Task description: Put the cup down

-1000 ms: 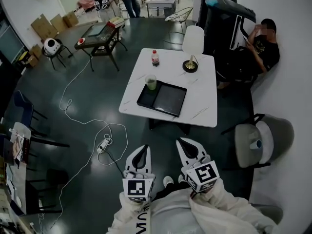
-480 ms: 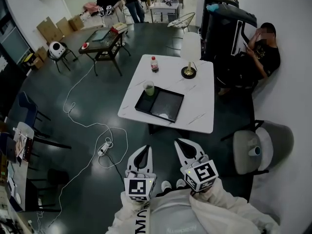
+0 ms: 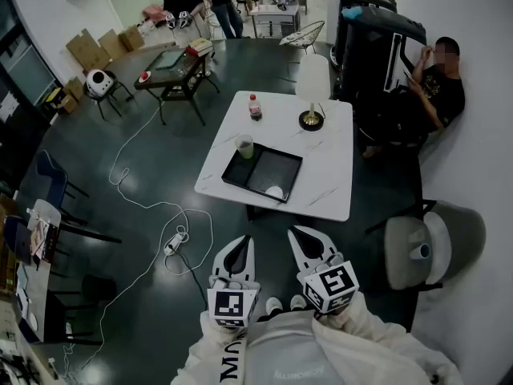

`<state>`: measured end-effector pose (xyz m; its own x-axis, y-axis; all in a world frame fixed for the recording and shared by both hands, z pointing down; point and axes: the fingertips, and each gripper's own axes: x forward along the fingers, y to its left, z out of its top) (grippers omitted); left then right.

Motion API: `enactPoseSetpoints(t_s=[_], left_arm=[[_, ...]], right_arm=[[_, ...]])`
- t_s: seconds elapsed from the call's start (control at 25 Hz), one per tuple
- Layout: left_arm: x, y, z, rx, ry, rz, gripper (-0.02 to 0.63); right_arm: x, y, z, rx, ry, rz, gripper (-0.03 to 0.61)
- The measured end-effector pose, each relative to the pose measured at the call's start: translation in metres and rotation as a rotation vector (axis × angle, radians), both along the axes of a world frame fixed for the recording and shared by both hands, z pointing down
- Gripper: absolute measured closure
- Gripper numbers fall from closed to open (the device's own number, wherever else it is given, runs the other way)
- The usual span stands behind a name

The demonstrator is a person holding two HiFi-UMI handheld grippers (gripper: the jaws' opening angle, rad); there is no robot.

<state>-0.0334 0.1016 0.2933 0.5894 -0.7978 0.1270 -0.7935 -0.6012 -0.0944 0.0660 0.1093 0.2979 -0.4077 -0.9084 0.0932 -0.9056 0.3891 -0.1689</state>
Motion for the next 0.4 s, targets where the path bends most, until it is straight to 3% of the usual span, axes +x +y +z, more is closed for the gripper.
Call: enactPoseSetpoints(t_s=[0.4], left_arm=[[-0.0046,-0.0072,0.0051,-0.012,-0.003,-0.015,0.603]], right_arm=[[-0.0013,-0.0083,0.0061,-0.013,0.003,0.005,0.572]])
